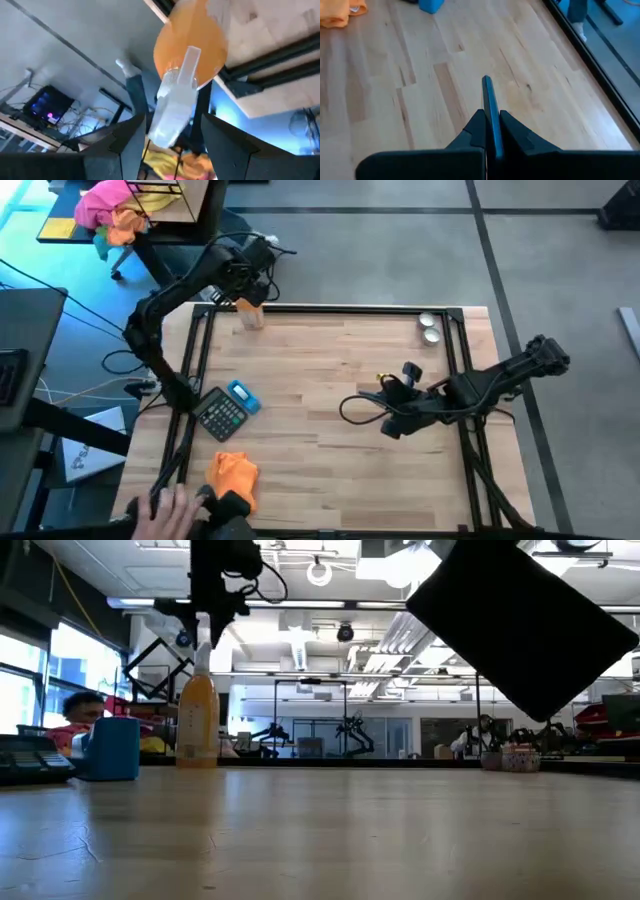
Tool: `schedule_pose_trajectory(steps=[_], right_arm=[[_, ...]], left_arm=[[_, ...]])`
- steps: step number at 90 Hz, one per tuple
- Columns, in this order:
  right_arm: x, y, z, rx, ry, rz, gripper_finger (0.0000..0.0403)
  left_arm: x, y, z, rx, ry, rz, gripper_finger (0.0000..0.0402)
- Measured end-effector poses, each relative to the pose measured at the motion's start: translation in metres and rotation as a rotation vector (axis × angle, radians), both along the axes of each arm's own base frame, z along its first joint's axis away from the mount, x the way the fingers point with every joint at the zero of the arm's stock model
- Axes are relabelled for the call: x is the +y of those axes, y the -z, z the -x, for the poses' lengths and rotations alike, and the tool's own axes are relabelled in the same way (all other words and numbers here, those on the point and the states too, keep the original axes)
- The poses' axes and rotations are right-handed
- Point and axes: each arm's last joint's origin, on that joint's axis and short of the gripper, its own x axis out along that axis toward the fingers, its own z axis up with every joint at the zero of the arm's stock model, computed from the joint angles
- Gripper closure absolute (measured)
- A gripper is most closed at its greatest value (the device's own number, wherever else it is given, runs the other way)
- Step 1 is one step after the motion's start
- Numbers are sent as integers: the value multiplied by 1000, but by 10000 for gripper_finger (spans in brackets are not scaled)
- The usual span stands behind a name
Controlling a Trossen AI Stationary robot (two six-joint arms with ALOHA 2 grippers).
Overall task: Apply microfiber cloth
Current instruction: Spray the blue phone using the orange spray bottle
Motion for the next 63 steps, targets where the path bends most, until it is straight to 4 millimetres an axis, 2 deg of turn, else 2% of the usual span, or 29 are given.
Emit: schedule_pose_trajectory(steps=[15,33,63], right_arm=[[0,0,0,3,-3,-4,403],[0,0,0,6,-3,-3,403],[0,0,0,4,2,-7,403]], left_arm=[[4,12,-10,58,5,-1,228],[5,13,-10,77,7,-7,234],[4,12,-10,143,26,-41,278]])
